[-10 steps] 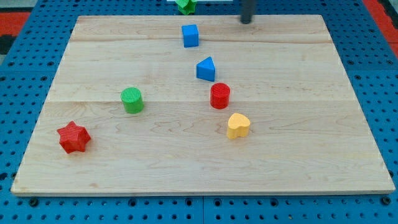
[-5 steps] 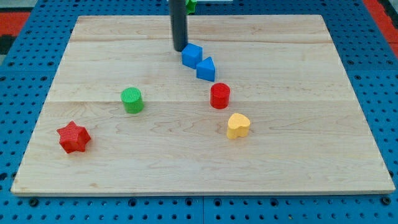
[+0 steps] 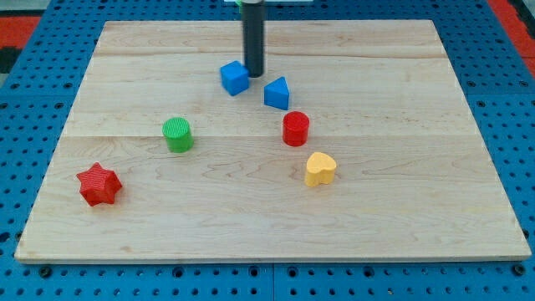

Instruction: Move the blue cube right to the green circle

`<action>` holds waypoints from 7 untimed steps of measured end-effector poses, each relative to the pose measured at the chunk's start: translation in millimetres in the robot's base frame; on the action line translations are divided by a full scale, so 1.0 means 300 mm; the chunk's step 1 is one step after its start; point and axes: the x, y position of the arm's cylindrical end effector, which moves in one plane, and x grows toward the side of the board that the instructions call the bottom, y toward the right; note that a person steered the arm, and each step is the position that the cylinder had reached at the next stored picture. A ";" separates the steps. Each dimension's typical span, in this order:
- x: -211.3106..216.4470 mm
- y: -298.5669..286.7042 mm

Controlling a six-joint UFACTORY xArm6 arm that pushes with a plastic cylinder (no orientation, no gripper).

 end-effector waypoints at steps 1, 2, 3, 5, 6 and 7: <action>-0.008 0.019; -0.022 -0.142; 0.017 -0.198; 0.161 -0.206; 0.197 -0.179; 0.134 -0.149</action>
